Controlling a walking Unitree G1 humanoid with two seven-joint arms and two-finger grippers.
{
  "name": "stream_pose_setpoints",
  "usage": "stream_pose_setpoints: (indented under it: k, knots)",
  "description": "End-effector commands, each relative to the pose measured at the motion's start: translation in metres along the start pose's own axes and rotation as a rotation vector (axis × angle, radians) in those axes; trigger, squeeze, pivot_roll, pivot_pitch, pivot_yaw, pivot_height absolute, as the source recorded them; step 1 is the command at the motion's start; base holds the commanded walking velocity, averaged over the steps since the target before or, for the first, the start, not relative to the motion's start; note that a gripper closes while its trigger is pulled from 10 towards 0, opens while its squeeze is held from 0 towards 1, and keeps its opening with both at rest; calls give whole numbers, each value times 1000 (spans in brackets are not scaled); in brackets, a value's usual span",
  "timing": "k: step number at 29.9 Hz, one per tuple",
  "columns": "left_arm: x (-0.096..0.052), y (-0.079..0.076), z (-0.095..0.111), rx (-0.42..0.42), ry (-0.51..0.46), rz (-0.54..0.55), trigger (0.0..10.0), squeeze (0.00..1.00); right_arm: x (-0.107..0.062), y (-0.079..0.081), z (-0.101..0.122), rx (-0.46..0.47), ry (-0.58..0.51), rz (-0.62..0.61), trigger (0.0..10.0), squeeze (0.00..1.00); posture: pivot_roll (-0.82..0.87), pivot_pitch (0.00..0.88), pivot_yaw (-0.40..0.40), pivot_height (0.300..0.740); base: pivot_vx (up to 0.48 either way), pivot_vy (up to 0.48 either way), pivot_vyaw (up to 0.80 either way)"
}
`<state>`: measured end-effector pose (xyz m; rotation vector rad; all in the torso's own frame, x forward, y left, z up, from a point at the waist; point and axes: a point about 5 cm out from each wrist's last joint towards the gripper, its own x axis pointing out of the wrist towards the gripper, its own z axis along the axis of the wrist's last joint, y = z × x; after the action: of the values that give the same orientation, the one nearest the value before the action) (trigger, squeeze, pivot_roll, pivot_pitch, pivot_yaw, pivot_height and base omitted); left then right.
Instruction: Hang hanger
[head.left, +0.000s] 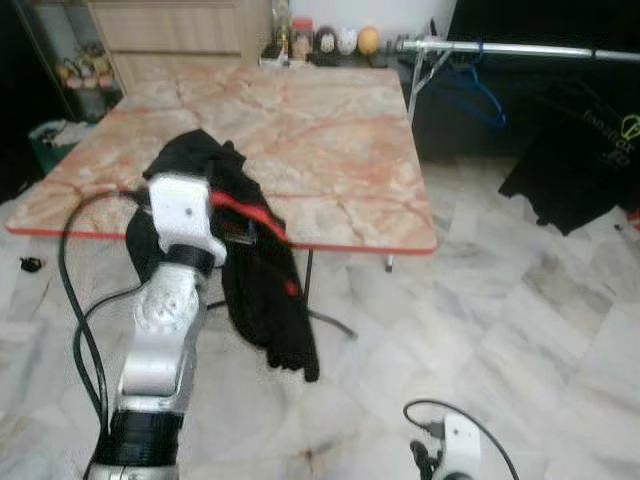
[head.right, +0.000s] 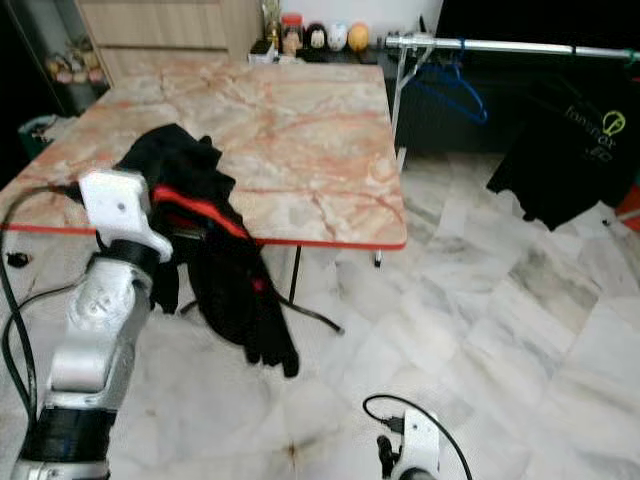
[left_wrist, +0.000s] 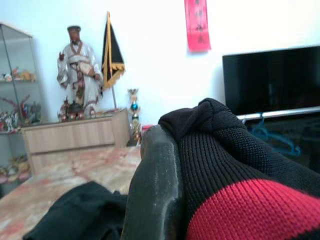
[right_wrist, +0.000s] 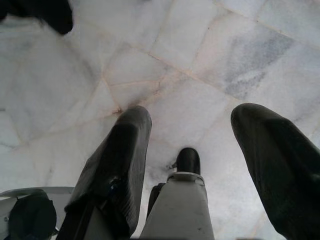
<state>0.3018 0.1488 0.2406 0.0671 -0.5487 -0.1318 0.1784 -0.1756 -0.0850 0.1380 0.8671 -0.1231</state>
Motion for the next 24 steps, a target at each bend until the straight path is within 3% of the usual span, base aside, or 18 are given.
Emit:
stream_pose_setpoints:
  k: [1, 5, 14, 20, 24]
  knots:
    - [-2, 3, 10, 5, -25, 8, 10000, 0, 0, 1, 1, 5, -10, -2, 10000, 0, 29, 24, -7, 740, 0, 0, 0]
    - [-11, 5, 10, 27, 7, -19, 10000, 0, 0, 2, 1, 12, -16, -5, 10000, 0, 35, 26, -8, 740, 0, 0, 0]
    - [-37, 33, 2, 136, 116, -56, 10000, 0, 1, 5, 3, 0, -24, 12, 10000, 0, 47, 9, -4, 740, 0, 0, 0]
    - [-39, 46, 5, 165, 131, -28, 10000, 0, 0, 4, 2, -2, -21, 10, 10000, 0, 53, 0, -5, 740, 0, 0, 0]
    - [-37, 46, 7, 166, 118, -27, 10000, 0, 0, 4, 2, -3, -20, 10, 10000, 0, 49, 0, -4, 740, 0, 0, 0]
